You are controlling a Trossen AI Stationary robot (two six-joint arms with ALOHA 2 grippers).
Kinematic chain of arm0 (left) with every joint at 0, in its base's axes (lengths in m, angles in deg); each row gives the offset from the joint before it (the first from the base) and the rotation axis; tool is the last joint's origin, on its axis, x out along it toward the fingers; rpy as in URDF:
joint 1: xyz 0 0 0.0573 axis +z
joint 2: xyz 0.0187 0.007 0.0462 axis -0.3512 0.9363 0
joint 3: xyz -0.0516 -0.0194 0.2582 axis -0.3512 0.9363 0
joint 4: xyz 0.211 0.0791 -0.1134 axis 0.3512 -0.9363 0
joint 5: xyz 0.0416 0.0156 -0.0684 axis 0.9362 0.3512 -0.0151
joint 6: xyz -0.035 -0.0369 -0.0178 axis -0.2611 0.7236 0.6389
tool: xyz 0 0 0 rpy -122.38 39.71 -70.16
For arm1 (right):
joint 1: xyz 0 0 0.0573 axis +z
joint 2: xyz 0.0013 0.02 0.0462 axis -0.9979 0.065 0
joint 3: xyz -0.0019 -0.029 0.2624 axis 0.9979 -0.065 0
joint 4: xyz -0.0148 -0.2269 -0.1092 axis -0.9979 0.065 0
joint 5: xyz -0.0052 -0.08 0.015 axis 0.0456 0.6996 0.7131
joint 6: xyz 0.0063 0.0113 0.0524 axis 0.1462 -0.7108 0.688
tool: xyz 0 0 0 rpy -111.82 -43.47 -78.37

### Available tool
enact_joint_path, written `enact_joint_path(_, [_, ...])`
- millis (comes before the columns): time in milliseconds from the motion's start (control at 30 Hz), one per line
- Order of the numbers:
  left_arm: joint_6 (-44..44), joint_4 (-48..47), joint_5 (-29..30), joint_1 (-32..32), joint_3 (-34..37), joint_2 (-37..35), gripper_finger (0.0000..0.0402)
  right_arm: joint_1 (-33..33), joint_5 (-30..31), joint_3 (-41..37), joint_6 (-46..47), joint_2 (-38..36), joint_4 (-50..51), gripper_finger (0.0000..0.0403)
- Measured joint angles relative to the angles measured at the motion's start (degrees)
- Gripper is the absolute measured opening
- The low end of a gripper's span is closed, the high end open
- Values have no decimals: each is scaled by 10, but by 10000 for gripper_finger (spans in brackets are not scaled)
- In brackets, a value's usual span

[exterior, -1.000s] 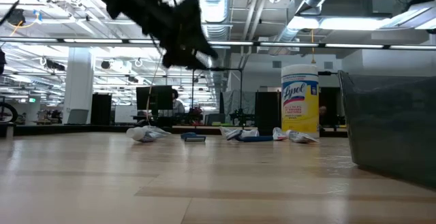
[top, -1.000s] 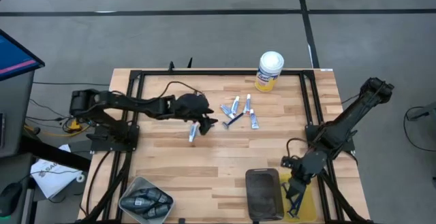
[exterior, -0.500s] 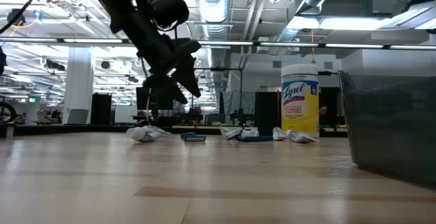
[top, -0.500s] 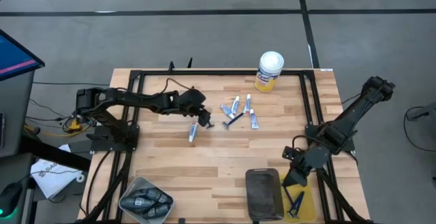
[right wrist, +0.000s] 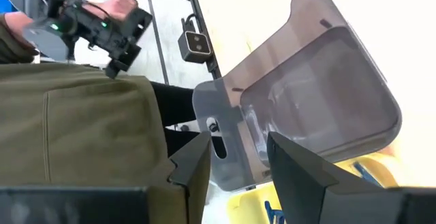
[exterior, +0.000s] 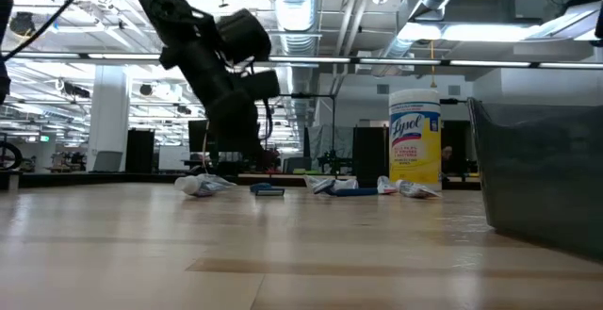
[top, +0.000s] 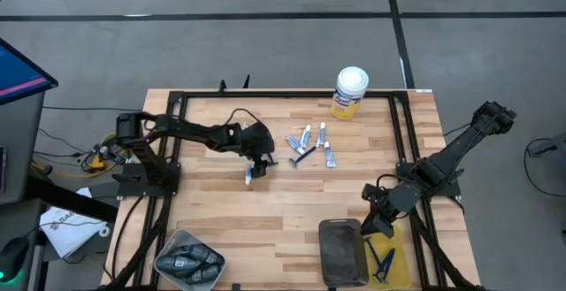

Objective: Pick & Place Travel size toiletries
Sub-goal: Put the razor into the yellow bin

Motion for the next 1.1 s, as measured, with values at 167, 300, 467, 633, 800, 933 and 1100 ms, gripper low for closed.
enact_joint_path(167, [-57, 10, 19, -3, 0, 32, 241, -4, -1, 0, 0, 0, 0, 135])
enact_joint_path(300, [-87, 16, 27, -1, -1, 38, 241, -4, -1, 0, 3, 0, -1, 133])
enact_joint_path(467, [-99, 16, 27, -1, -1, 38, 241, -4, -1, 0, 4, 0, -1, 134])
enact_joint_path(633, [10, 22, 2, -9, -1, 38, 241, -4, -1, 0, 4, 0, -1, 132])
enact_joint_path(800, [32, 27, -28, -53, 0, 35, 241, -4, -1, 0, 0, 0, -1, 133])
enact_joint_path(933, [-8, 23, -30, -82, -25, 36, 241, -4, -1, 0, -1, 0, 3, 134])
enact_joint_path(1100, [-56, 28, -26, -82, -58, 35, 241, -4, -1, 0, -1, 0, 3, 132])
